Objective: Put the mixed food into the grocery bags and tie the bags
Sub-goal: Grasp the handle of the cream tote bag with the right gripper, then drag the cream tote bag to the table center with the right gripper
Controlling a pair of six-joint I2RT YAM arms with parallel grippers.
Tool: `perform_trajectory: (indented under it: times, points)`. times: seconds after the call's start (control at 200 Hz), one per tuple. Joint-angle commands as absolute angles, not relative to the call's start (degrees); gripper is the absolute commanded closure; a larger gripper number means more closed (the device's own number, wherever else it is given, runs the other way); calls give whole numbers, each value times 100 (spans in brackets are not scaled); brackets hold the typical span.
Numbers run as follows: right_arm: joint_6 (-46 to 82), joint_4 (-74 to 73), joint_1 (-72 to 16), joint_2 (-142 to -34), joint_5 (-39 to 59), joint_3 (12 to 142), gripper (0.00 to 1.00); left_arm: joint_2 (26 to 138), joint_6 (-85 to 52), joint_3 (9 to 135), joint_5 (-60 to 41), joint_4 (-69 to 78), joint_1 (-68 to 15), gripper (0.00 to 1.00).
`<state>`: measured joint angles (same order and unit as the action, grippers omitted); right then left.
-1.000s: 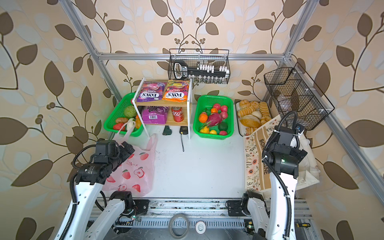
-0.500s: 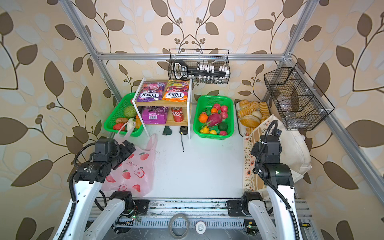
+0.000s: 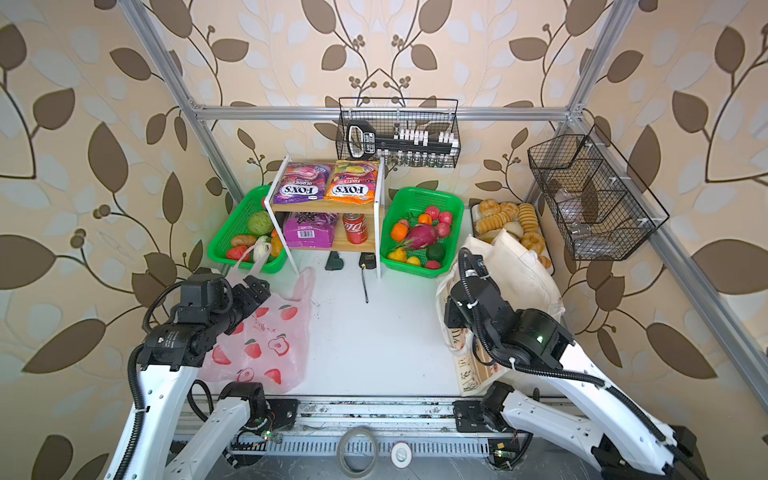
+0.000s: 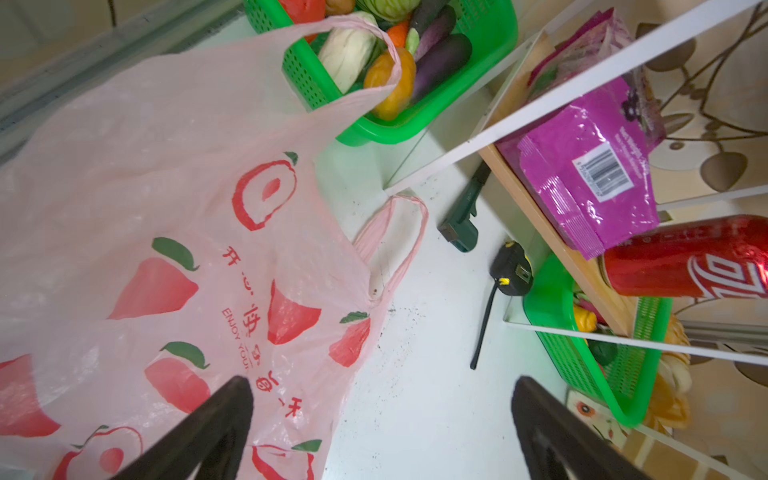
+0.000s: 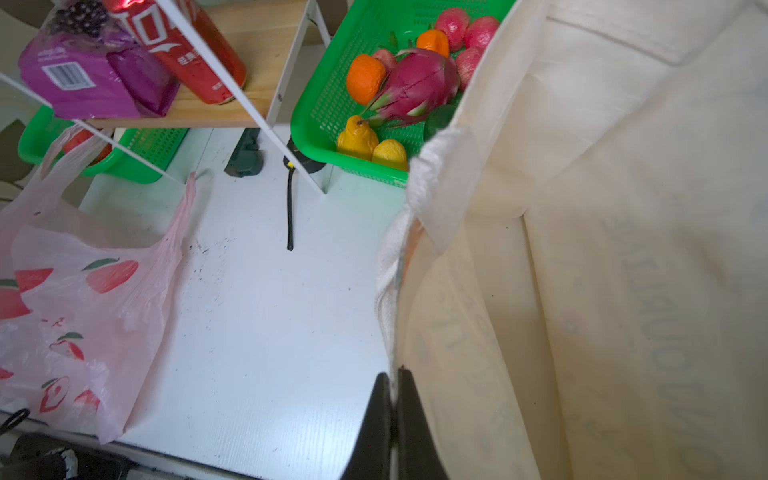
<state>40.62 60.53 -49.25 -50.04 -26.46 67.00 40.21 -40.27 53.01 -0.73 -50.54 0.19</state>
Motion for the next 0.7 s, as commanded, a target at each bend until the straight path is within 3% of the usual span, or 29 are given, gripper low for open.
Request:
perform_trajectory:
  times: [0.0, 0.185, 0.28, 0.45, 0.695]
  points:
    - [4632, 5867, -5368, -5362, -3080, 7046, 100, 4052, -3750, 5538, -786, -4721, -70, 1]
    - [4842, 5692, -5502, -5785, -3229, 7264, 100, 4133, -3635, 5520, -1556, -4444, -132, 1]
    - [4640, 5620, -5495, -5919, -2788, 7456, 100, 4181, -3565, 5472, -1927, -4351, -166, 4]
    - [4736, 6299, -5815, -6130, -2634, 7985, 100, 4221, -3720, 5307, -2714, -3866, -319, 8]
    - [4623, 6853, -5858, -6099, -2785, 8326, 100, 4315, -3765, 5335, -2987, -3729, -434, 10]
